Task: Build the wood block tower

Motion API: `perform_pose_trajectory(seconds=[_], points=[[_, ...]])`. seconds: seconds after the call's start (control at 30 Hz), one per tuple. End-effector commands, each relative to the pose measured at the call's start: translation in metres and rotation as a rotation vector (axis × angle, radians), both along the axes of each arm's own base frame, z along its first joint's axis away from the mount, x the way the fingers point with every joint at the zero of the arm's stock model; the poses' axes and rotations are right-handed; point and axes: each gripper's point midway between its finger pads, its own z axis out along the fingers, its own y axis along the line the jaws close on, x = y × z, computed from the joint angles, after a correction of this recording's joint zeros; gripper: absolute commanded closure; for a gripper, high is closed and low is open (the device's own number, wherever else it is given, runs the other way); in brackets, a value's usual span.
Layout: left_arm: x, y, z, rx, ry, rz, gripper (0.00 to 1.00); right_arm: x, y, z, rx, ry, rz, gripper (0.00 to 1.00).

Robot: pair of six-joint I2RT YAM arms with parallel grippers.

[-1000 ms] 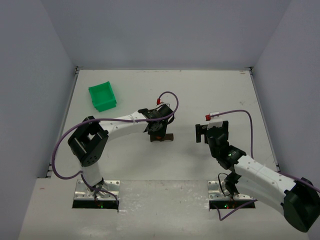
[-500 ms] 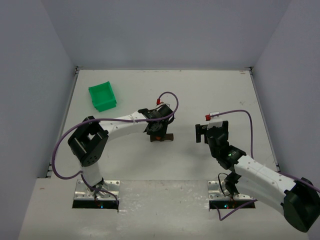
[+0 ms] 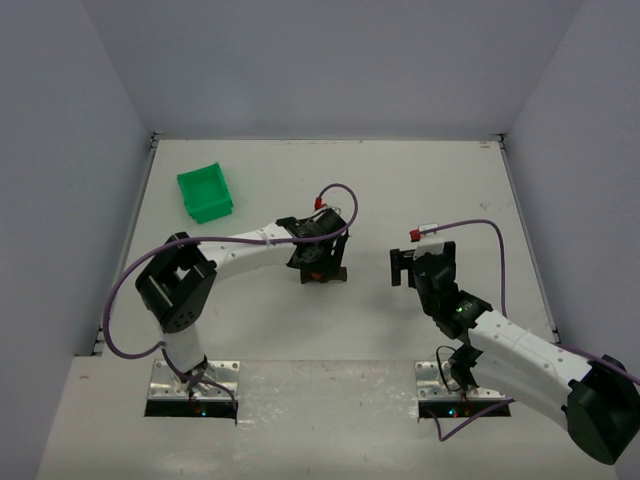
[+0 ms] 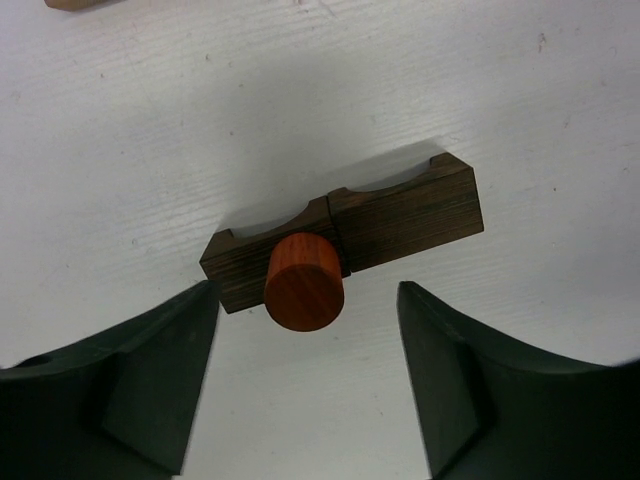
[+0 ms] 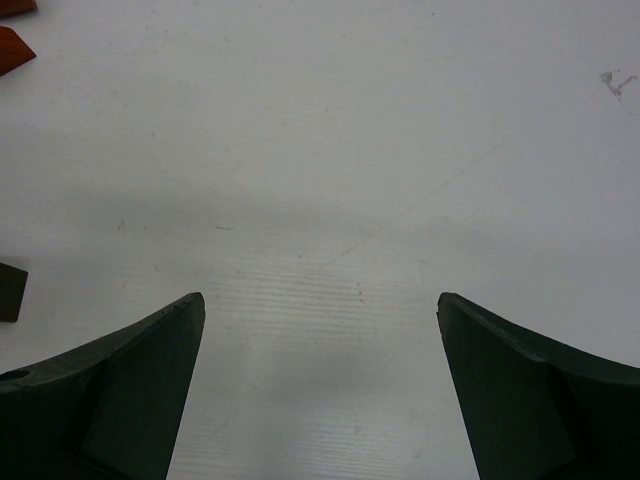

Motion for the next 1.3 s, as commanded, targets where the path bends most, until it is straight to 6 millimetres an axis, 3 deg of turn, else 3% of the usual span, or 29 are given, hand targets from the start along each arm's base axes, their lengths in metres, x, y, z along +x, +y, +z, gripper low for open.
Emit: perform_pose_trajectory(seconds=[0.0, 0.07, 0.2, 0.33, 0.47, 0.53, 0.57, 0.7, 0.73, 0.87, 0.93, 1.0, 1.07, 1.27], points=[[0.008, -0.013, 0.035, -0.093, -0.086, -0.029, 0.12, 0.007, 0.003, 0.011, 0.022, -0.034, -0.003, 0.01], [0.010, -0.012, 0.045, -0.106, -0.115, -0.023, 0.00, 0.007, 0.004, 0.011, 0.020, -0.032, 0.000, 0.01], [0.019, -0.006, 0.073, -0.135, -0.191, 0.012, 0.00, 0.007, 0.007, 0.013, 0.024, -0.034, 0.017, 0.01], [0.039, 0.025, 0.115, -0.214, -0.310, 0.154, 0.00, 0.010, 0.014, 0.016, 0.044, -0.037, 0.047, 0.01], [0.070, 0.066, 0.152, -0.413, -0.416, 0.344, 0.00, 0.021, 0.044, 0.025, 0.099, -0.010, 0.159, 0.01], [0.079, 0.078, 0.167, -0.452, -0.470, 0.351, 0.00, 0.030, 0.061, 0.034, 0.103, 0.013, 0.210, 0.01], [0.079, 0.088, 0.167, -0.422, -0.478, 0.391, 0.00, 0.038, 0.068, 0.046, 0.123, 0.000, 0.215, 0.01], [0.079, 0.113, 0.180, -0.412, -0.575, 0.475, 0.00, 0.060, 0.094, 0.051, 0.179, 0.058, 0.207, 0.01], [0.077, 0.118, 0.180, -0.425, -0.594, 0.480, 0.00, 0.068, 0.105, 0.059, 0.216, 0.066, 0.212, 0.01], [0.083, 0.130, 0.172, -0.503, -0.626, 0.460, 0.00, 0.108, 0.147, 0.050, 0.212, 0.131, 0.255, 0.01], [0.085, 0.136, 0.161, -0.518, -0.603, 0.455, 0.00, 0.129, 0.159, 0.027, 0.136, 0.172, 0.276, 0.01], [0.089, 0.147, 0.152, -0.509, -0.593, 0.472, 0.00, 0.152, 0.176, 0.032, 0.089, 0.162, 0.320, 0.01], [0.090, 0.151, 0.140, -0.503, -0.577, 0.475, 0.00, 0.171, 0.187, 0.020, 0.029, 0.177, 0.345, 0.01], [0.090, 0.154, 0.116, -0.503, -0.543, 0.454, 0.00, 0.194, 0.216, -0.005, -0.039, 0.227, 0.437, 0.01]])
